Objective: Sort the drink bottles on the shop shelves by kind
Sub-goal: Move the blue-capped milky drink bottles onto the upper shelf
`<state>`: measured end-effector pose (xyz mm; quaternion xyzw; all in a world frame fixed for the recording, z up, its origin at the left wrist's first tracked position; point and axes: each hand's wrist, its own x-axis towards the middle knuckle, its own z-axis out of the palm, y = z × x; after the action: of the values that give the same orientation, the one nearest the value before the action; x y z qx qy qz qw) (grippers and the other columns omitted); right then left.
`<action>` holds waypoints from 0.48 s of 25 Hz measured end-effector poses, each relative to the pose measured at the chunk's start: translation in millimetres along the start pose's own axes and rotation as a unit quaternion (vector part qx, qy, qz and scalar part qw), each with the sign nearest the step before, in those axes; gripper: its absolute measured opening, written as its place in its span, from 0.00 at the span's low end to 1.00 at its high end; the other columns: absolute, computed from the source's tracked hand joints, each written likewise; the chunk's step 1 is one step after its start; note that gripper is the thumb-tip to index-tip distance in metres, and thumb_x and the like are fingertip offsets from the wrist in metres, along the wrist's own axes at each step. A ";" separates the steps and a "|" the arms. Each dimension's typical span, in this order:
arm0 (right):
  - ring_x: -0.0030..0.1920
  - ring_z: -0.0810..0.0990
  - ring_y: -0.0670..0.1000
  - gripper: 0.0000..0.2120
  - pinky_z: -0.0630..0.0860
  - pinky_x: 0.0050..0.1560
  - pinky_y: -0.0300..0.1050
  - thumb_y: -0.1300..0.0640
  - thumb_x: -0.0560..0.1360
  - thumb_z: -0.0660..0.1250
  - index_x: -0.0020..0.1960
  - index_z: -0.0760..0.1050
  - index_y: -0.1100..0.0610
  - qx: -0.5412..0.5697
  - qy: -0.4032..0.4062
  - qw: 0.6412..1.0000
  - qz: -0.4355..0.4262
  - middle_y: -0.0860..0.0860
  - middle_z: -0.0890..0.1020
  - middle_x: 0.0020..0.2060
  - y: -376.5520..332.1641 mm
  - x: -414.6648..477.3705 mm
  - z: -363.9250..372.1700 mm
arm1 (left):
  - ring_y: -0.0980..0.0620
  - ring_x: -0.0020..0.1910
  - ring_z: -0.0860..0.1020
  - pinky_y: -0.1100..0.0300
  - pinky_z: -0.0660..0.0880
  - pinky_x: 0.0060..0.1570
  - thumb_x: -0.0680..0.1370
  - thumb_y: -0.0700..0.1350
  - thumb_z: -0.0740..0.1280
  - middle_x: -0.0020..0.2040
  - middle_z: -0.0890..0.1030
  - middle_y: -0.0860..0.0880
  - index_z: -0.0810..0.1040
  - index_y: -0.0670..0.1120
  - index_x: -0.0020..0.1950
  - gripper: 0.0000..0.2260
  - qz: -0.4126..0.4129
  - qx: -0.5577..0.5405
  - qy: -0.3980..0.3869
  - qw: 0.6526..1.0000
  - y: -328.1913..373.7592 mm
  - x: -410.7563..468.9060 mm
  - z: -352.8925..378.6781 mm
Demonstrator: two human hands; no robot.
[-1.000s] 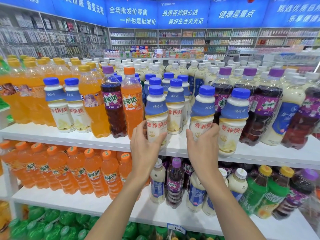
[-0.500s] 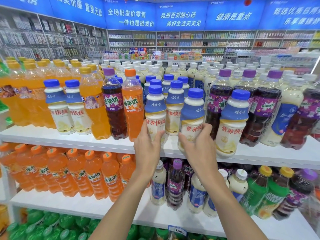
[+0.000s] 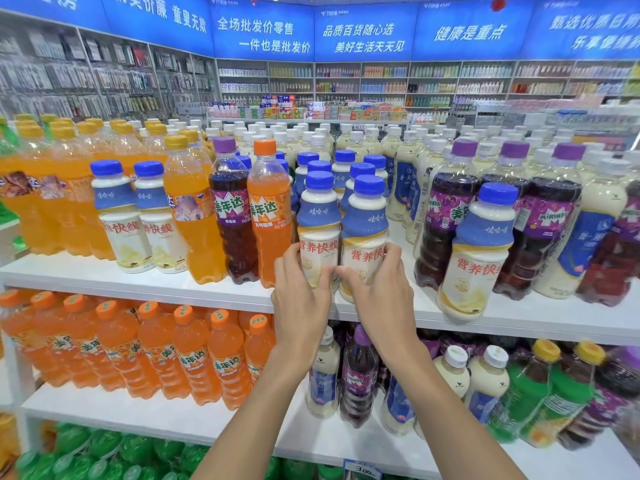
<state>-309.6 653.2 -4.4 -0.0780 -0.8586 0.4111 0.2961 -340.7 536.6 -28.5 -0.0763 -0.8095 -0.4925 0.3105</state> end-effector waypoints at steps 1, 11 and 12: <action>0.59 0.77 0.60 0.34 0.75 0.54 0.56 0.37 0.75 0.70 0.68 0.63 0.57 0.002 0.002 1.000 0.002 0.55 0.77 0.59 0.8 1.5 2.0 | 0.62 0.54 0.69 0.65 0.68 0.53 0.80 0.51 0.72 0.60 0.74 0.52 0.71 0.47 0.71 0.23 -0.007 0.000 0.002 1.000 -0.4 0.6 -0.2; 0.60 0.75 0.56 0.34 0.75 0.59 0.55 0.37 0.72 0.73 0.67 0.66 0.57 -0.015 0.015 1.000 0.015 0.53 0.76 0.60 8.4 3.6 8.3 | 0.60 0.56 0.72 0.60 0.73 0.56 0.80 0.55 0.72 0.60 0.76 0.51 0.72 0.46 0.72 0.24 0.002 0.016 0.010 1.000 -7.6 0.6 -0.5; 0.62 0.75 0.56 0.32 0.75 0.61 0.56 0.40 0.74 0.73 0.68 0.65 0.56 -0.009 0.006 1.000 0.017 0.52 0.76 0.61 10.3 3.6 7.5 | 0.60 0.56 0.72 0.61 0.73 0.56 0.80 0.55 0.72 0.60 0.76 0.51 0.72 0.46 0.72 0.24 0.001 0.014 0.010 1.000 -7.5 0.5 -0.4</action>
<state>-318.0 656.3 -14.2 -0.0976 -0.8590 0.4079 0.2938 -344.2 532.5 -33.7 -0.0679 -0.8129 -0.4816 0.3204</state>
